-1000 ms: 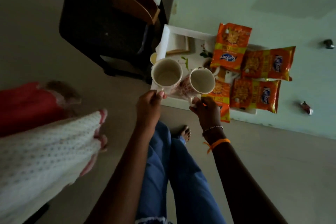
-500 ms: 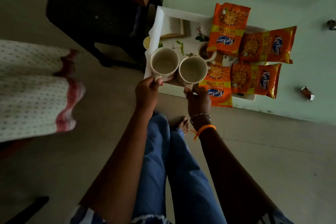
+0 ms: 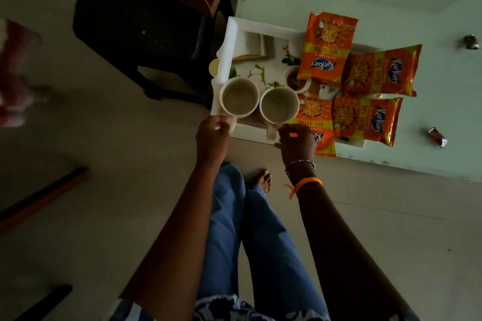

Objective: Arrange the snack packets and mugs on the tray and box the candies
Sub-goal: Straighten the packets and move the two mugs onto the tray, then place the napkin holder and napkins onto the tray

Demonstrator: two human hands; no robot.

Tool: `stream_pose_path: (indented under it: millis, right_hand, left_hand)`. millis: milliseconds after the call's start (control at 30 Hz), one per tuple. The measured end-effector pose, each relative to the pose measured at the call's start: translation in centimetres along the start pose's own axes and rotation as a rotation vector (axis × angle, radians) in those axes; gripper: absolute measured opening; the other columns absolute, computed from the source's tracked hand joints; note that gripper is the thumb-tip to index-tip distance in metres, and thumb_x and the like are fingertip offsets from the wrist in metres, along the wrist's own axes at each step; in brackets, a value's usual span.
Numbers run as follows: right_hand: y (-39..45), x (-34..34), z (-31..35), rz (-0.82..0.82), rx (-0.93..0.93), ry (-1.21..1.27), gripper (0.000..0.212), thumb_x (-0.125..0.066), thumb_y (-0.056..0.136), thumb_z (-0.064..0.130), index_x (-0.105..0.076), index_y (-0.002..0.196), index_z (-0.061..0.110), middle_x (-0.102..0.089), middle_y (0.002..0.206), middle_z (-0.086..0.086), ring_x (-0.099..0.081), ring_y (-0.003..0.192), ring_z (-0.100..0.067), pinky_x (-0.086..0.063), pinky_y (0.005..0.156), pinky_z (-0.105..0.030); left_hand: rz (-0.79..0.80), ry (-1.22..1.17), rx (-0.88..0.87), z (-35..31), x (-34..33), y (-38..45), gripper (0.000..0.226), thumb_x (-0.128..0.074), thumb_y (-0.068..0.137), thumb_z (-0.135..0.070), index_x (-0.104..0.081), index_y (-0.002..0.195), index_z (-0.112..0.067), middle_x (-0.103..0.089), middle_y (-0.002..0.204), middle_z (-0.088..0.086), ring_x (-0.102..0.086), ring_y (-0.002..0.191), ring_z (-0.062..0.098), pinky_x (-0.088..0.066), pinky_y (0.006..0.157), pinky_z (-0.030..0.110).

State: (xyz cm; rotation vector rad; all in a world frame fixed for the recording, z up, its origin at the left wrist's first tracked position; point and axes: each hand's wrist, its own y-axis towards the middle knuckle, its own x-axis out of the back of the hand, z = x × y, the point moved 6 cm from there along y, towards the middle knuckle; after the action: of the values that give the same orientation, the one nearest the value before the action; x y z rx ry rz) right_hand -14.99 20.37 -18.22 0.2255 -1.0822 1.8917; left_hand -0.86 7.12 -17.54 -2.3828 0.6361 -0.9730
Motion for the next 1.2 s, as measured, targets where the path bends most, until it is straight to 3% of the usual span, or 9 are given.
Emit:
stream_pose_path:
  millis: [267,367,467,600,733,900,967,1067,1200]
  right_hand:
    - [-0.4,-0.7,7.3,-0.037,0.215,-0.133,0.019,-0.061,0.083,0.017,-0.065,0.089,-0.001,-0.067,0.100,-0.020,-0.060,0.094,-0.032,-0.031,0.068,-0.023]
    - [0.1,-2.7,11.1,-0.023,0.282,-0.146,0.019,-0.063,0.083,0.022,-0.068,0.087,0.004,-0.069,0.096,-0.014,-0.062,0.092,-0.028,-0.028,0.065,-0.018]
    - [0.7,-5.3,15.1,0.014,0.341,-0.154,0.018,-0.063,0.083,0.021,-0.068,0.086,0.004,-0.070,0.095,-0.015,-0.061,0.090,-0.028,-0.029,0.065,-0.016]
    - [2.0,-8.5,20.3,0.029,0.413,-0.141,0.014,-0.063,0.082,0.015,-0.068,0.087,0.004,-0.068,0.096,-0.016,-0.064,0.086,-0.030,-0.041,0.069,-0.023]
    - [3.8,-11.3,25.1,0.005,0.560,-0.130,0.021,-0.059,0.080,0.004,-0.067,0.099,-0.002,-0.065,0.106,-0.022,-0.063,0.095,-0.036,-0.050,0.085,-0.042]
    - [6.9,-15.2,28.6,0.070,0.616,-0.258,0.056,-0.065,0.079,0.008,-0.047,0.132,0.006,-0.049,0.138,-0.016,-0.048,0.126,-0.028,-0.032,0.098,-0.020]
    - [7.8,-16.7,29.0,0.119,0.626,-0.337,0.064,-0.065,0.080,0.010,-0.038,0.138,0.008,-0.042,0.144,-0.014,-0.040,0.133,-0.027,-0.029,0.105,-0.024]
    - [8.9,-18.2,29.1,0.140,0.624,-0.484,0.062,-0.064,0.080,0.017,-0.039,0.137,0.012,-0.048,0.137,-0.013,-0.045,0.126,-0.031,-0.039,0.104,-0.041]
    - [8.5,-17.9,28.5,0.132,0.666,-0.493,0.056,-0.067,0.077,0.017,-0.046,0.129,0.010,-0.055,0.129,-0.014,-0.050,0.118,-0.034,-0.044,0.097,-0.043]
  left_hand:
    - [-0.092,-0.153,0.019,-2.2,4.2,2.0,0.025,-0.047,0.090,-0.012,-0.061,0.111,-0.007,-0.062,0.116,0.013,-0.054,0.098,0.015,-0.040,0.076,0.015]
    - [-0.113,-0.249,0.037,-3.8,5.8,4.0,0.027,-0.047,0.090,-0.009,-0.060,0.114,-0.007,-0.061,0.120,0.014,-0.057,0.110,0.026,-0.045,0.097,0.034]
    - [-0.092,-0.303,0.041,-5.5,7.6,6.4,0.027,-0.047,0.090,-0.010,-0.059,0.115,-0.009,-0.062,0.120,0.014,-0.057,0.111,0.027,-0.045,0.100,0.046]
    - [-0.057,-0.274,0.022,-6.6,10.0,9.8,0.026,-0.047,0.090,-0.014,-0.059,0.114,-0.014,-0.062,0.117,0.008,-0.058,0.107,0.020,-0.047,0.098,0.042]
    - [-0.032,-0.314,0.020,-7.5,11.9,13.9,0.025,-0.047,0.090,-0.012,-0.059,0.113,-0.016,-0.062,0.114,0.005,-0.058,0.102,0.015,-0.049,0.090,0.030]
    - [-0.016,-0.280,0.043,-8.5,13.8,18.8,0.025,-0.047,0.091,-0.011,-0.058,0.114,-0.013,-0.061,0.119,0.010,-0.058,0.106,0.018,-0.048,0.096,0.036]
    - [-0.010,-0.273,0.029,-9.0,14.4,20.1,0.026,-0.046,0.091,-0.008,-0.058,0.114,-0.011,-0.062,0.117,0.012,-0.057,0.103,0.017,-0.047,0.095,0.035]
    - [-0.009,-0.242,0.012,-9.4,15.1,21.9,0.027,-0.046,0.090,-0.004,-0.059,0.113,-0.008,-0.062,0.115,0.014,-0.058,0.103,0.020,-0.046,0.093,0.034]
    - [-0.009,-0.238,0.021,-8.8,14.8,22.8,0.029,-0.045,0.090,-0.003,-0.056,0.116,-0.006,-0.061,0.115,0.015,-0.056,0.100,0.019,-0.046,0.091,0.034]
